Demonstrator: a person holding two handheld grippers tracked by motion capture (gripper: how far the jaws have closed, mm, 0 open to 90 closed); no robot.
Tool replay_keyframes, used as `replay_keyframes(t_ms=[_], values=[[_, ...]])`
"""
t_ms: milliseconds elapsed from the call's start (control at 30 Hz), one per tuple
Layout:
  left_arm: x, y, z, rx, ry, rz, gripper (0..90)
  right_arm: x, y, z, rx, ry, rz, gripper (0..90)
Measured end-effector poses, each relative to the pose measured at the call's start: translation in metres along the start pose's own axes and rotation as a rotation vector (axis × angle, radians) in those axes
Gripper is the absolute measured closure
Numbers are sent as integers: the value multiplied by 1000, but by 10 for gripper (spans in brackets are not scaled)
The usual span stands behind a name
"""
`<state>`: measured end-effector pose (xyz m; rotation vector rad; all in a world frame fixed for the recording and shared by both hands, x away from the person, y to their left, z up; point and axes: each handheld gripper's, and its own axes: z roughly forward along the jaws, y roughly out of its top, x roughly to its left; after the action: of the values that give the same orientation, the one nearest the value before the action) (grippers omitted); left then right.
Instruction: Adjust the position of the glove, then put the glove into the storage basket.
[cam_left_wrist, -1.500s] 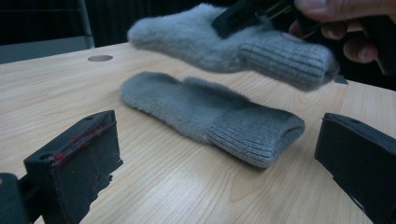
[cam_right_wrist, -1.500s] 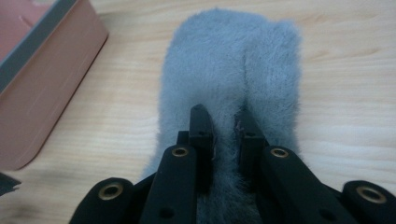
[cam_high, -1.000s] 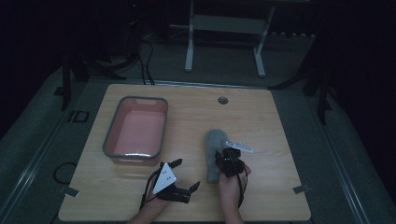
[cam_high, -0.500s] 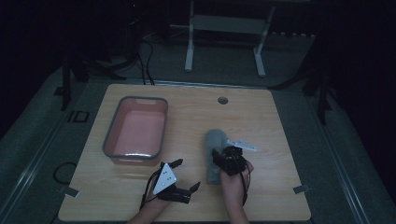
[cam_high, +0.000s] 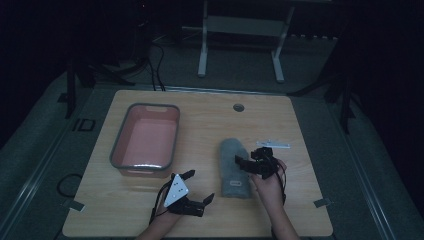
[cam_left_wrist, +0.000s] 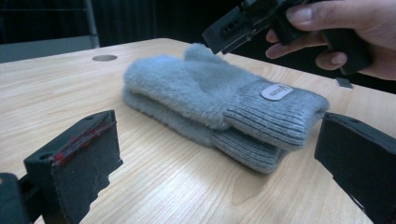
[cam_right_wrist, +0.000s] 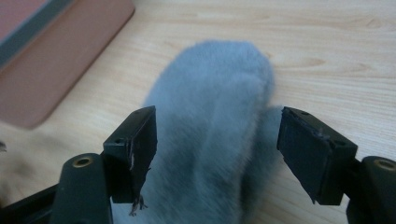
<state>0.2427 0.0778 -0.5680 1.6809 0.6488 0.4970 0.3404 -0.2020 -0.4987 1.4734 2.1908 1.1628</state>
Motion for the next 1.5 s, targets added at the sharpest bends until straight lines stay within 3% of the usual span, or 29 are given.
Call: replay_keyframes(t_ms=[67, 133, 200, 267, 367, 433, 467, 500, 600, 733, 767, 800, 900, 967, 1067, 1267, 1300, 1400, 1500], values=[[-3, 0, 0, 6, 44, 0, 4, -4, -3, 0, 17, 39, -42, 177], [-6, 0, -1, 4, 38, -28, 4, -9, -6, -1, 39, 60, -67, 176], [-9, 0, 0, 30, 67, -26, 4, -11, -10, -3, 5, 72, -106, 160], [-9, 1, 1, 45, 48, -61, 4, -14, -14, -5, -41, 67, -163, 159], [-7, 1, 3, 45, 57, -72, 4, -21, -18, -7, -75, 76, -196, 158], [-7, 2, 4, 37, 58, -67, 4, -22, -19, -8, -79, 70, -208, 158], [-6, 5, 6, 27, 81, -30, 4, -24, -20, -9, -81, 78, -219, 158], [-5, 7, 7, 27, 70, -48, 6, -26, -21, -13, -107, 77, -232, 164], [-1, 13, 13, 47, 42, -101, 22, -27, -22, -19, -87, 79, -234, 167], [0, 23, 21, 53, 23, -75, 22, -31, -24, -27, -124, 148, -196, 168], [1, 30, 25, 79, -13, -93, 22, -31, -24, -28, -139, 154, -198, 171], [3, 34, 28, 90, -44, -109, 22, -30, -26, -29, -167, 156, -225, 175], [7, 42, 36, 133, -42, -120, 22, -26, -27, -32, -179, 129, -274, 163], [11, 46, 40, 153, -44, -134, 22, -25, -26, -33, -170, 133, -266, 157], [15, 52, 49, 188, -41, -126, 27, -28, -22, -36, -171, 164, -205, 142], [18, 59, 69, 260, -53, -132, 66, -29, -14, -30, -143, 164, -137, 136], [18, 59, 72, 268, -49, -135, 73, -28, -13, -27, -130, 156, -137, 151], [21, 59, 81, 287, -42, -154, 149, -28, -12, -18, -98, 95, -150, 305], [23, 57, 89, 330, -25, -170, 171, -31, -14, -9, -79, 110, -99, 422]])
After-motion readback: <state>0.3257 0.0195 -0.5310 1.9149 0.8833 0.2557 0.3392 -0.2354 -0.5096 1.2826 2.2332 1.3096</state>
